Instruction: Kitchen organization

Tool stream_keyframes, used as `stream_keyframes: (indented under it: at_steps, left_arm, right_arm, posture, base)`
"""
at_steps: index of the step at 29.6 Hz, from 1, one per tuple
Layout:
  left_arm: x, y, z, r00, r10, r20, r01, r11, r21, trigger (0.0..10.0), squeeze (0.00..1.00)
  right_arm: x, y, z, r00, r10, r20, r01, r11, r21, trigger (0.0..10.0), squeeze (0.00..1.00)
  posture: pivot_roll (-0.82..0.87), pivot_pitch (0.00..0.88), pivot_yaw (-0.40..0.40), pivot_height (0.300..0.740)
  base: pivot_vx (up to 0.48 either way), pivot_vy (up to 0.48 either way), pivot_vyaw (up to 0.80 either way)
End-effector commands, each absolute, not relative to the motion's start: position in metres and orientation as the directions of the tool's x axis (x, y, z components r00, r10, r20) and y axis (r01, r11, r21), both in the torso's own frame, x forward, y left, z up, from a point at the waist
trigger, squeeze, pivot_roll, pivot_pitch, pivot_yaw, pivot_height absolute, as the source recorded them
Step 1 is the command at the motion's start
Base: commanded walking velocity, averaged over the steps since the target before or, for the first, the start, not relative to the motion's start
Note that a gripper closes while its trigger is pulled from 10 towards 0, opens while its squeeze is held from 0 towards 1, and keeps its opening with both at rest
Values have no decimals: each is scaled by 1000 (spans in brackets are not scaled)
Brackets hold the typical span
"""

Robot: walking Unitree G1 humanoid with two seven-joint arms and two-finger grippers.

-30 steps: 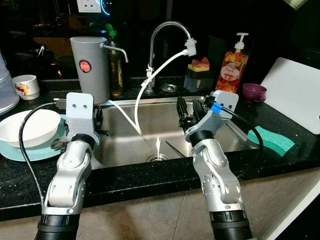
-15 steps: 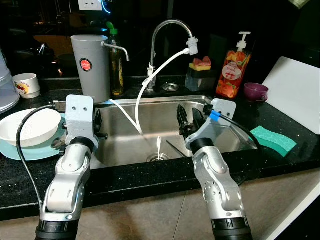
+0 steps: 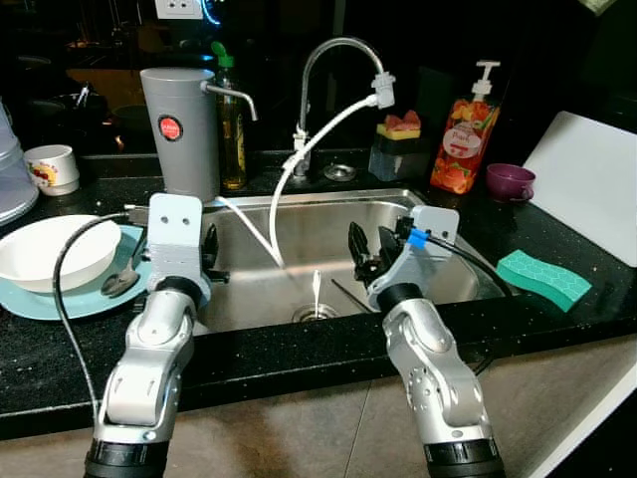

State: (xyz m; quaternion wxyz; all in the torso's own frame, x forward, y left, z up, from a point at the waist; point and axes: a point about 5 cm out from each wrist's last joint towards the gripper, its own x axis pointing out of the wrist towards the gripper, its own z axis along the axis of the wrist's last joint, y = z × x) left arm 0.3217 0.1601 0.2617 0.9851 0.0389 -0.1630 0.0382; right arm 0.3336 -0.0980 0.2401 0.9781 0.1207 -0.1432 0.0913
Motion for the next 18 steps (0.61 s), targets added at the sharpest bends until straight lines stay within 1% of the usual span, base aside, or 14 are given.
stream_keyframes:
  at_steps: [1, 7, 18]
  left_arm:
    - [320, 158, 268, 940, 54, 338, -80, 995, 62, 10000, 0]
    - [319, 159, 267, 940, 64, 334, -89, 994, 59, 10000, 0]
    - [319, 156, 265, 944, 58, 325, -81, 995, 59, 10000, 0]
  right_arm:
    - [332, -101, 241, 944, 128, 304, -197, 958, 209, 10000, 0]
    - [331, -108, 245, 940, 94, 329, -176, 957, 230, 10000, 0]
    - [330, -110, 247, 938, 83, 336, -168, 958, 231, 10000, 0]
  posture:
    - [170, 92, -42, 740]
    - [171, 94, -53, 740]
    - [172, 94, -54, 740]
  base:
    - [0, 0, 0]
    - [0, 0, 0]
    - [0, 0, 0]
